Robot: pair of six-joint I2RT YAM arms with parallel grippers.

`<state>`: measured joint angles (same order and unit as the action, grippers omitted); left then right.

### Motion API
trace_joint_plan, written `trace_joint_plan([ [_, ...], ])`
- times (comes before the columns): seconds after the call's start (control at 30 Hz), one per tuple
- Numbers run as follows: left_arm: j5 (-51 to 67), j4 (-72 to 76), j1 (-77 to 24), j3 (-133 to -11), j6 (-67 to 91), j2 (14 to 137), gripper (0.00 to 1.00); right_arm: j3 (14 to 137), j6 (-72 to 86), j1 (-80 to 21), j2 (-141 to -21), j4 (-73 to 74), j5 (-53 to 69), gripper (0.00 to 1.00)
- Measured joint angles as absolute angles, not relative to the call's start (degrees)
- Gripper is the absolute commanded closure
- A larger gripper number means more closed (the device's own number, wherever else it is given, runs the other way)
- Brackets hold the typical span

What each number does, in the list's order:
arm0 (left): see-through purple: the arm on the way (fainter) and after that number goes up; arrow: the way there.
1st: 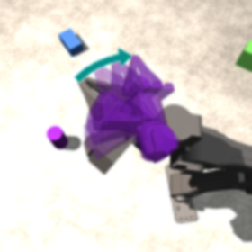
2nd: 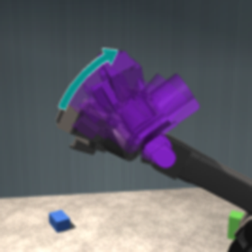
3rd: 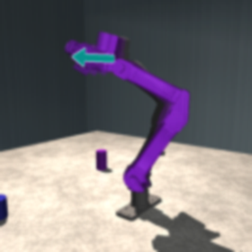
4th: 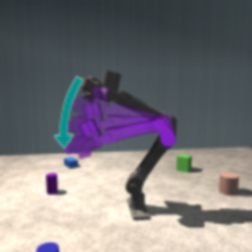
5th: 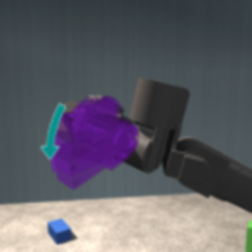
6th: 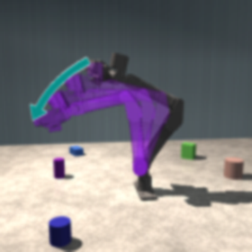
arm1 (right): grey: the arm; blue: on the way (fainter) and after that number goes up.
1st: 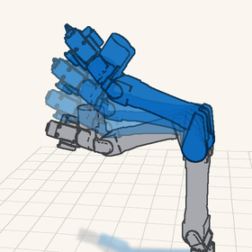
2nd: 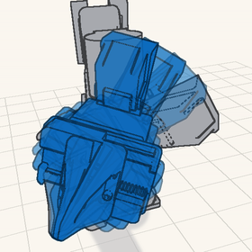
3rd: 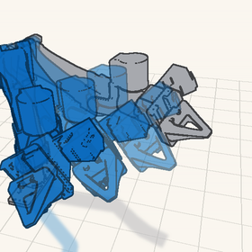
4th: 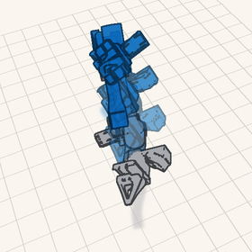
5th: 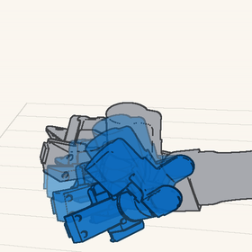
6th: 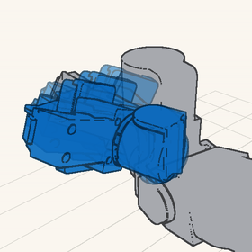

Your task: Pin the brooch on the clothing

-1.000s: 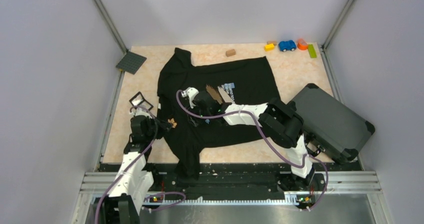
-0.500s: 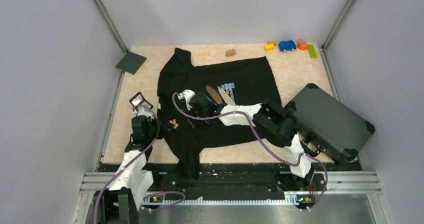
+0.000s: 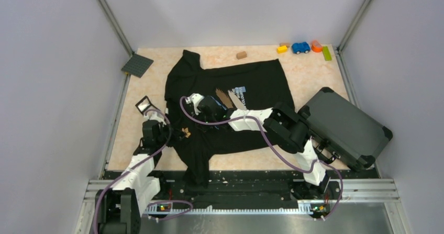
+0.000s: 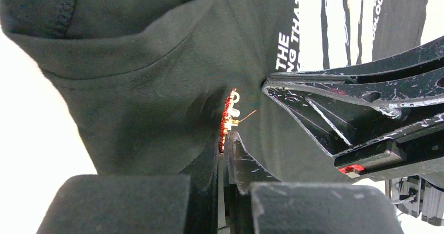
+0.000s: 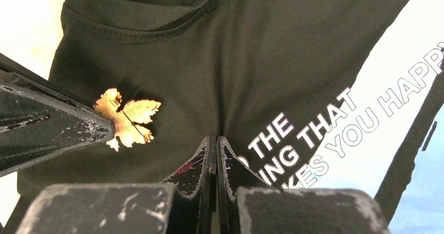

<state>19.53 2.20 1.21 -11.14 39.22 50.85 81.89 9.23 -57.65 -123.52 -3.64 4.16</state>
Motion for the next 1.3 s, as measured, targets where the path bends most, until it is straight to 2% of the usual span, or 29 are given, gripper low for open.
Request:
trace_joint_plan([
  [0.37,16.3,2.6,-3.9,-12.9,38.8,52.6,1.00,78.8,11.8,-57.6,-122.8,-7.8,4.8,1.00],
  [0.93,13.4,2.3,-4.8,-13.0,38.8,52.8,1.00,73.1,14.8,-56.8,-118.4,-14.3,6.8,1.00],
  [1.07,13.4,2.3,-5.0,-13.0,38.8,52.8,1.00,73.0,14.7,-56.8,-118.4,-14.3,6.6,0.72],
  [1.17,13.4,2.1,-5.0,-13.0,38.9,52.5,1.00,72.6,13.9,-56.8,-118.3,-14.1,5.7,0.65],
  [1.3,12.9,1.7,-5.0,-13.0,38.9,51.2,1.00,72.3,12.1,-57.0,-118.2,-13.8,3.6,0.63],
])
